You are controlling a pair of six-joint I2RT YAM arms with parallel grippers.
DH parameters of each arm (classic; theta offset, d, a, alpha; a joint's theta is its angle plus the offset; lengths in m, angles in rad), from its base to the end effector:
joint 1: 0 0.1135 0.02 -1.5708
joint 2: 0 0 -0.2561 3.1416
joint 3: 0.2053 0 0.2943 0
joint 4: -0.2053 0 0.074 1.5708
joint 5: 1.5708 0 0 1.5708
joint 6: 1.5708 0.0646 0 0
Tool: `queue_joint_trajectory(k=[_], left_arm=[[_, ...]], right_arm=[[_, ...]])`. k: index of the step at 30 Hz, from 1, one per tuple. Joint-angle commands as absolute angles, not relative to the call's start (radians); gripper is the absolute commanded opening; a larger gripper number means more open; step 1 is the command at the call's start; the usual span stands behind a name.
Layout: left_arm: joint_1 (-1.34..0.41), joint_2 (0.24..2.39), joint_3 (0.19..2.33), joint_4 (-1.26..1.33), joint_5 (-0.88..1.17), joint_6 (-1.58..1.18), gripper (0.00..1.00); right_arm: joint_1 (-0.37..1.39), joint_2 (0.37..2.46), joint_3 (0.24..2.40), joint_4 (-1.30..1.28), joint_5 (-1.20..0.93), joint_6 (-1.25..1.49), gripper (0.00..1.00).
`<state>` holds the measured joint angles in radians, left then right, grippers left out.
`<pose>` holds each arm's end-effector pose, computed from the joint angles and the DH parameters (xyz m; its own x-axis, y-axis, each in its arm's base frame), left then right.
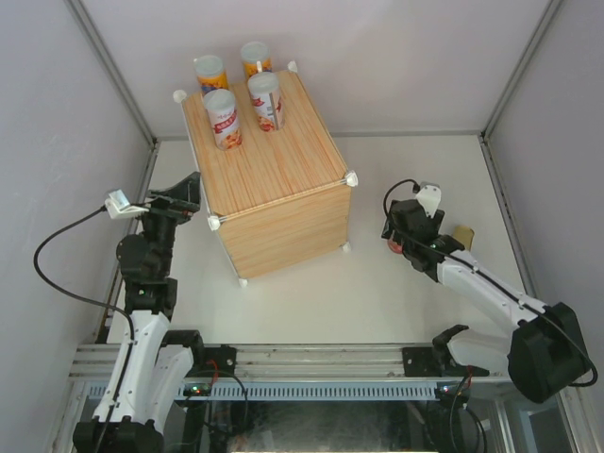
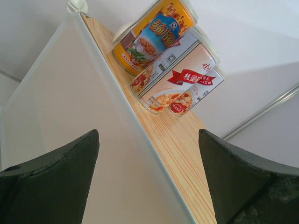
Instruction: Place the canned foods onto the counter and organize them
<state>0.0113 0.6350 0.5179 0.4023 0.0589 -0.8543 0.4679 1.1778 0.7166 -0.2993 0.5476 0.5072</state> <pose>0.2399 -0.0011 0.3303 0.1507 -0.7511 -0.6427 0.2418 0.6584 -0.7128 0.2831 0.1054 0.1866 -0.5613 0.1810 -0.8076 0.2565 0.9658 0.0382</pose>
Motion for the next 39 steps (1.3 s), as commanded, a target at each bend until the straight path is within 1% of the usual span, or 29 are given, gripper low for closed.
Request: queue_joint_trajectory(k=[1,13,21,26,31,39], left_arm=[[0.008,0.620,0.501,0.440,0.059,-0.855,0.91],[0.009,0.623,0.502,0.440,0.050,-0.848,0.91],[0.008,0.627,0.501,0.440,0.049,-0.850,0.91],[0.007,0.624,0.500,0.440,0.047,-0.848,0.91],[0.008,0.621,0.500,0.439,0.045,-0.847,0.91],[0.008,0.614,0.502,0.437,0.042,-0.844,0.91]], right_arm=[[0.504,1.069,0.792,-0.269,0.628,0.481,0.00],[0.656,0.890,0.952,-0.398,0.773,0.425,0.00],[0.794,0.857,1.121,-0.408,0.894,0.322,0.00],[0.906,0.899,1.241,-0.329,0.977,0.173,0.00],[0.979,0.980,1.373,-0.225,0.998,0.031,0.00],[1.005,1.165,1.641,-0.233,0.864,-0.019,0.00]])
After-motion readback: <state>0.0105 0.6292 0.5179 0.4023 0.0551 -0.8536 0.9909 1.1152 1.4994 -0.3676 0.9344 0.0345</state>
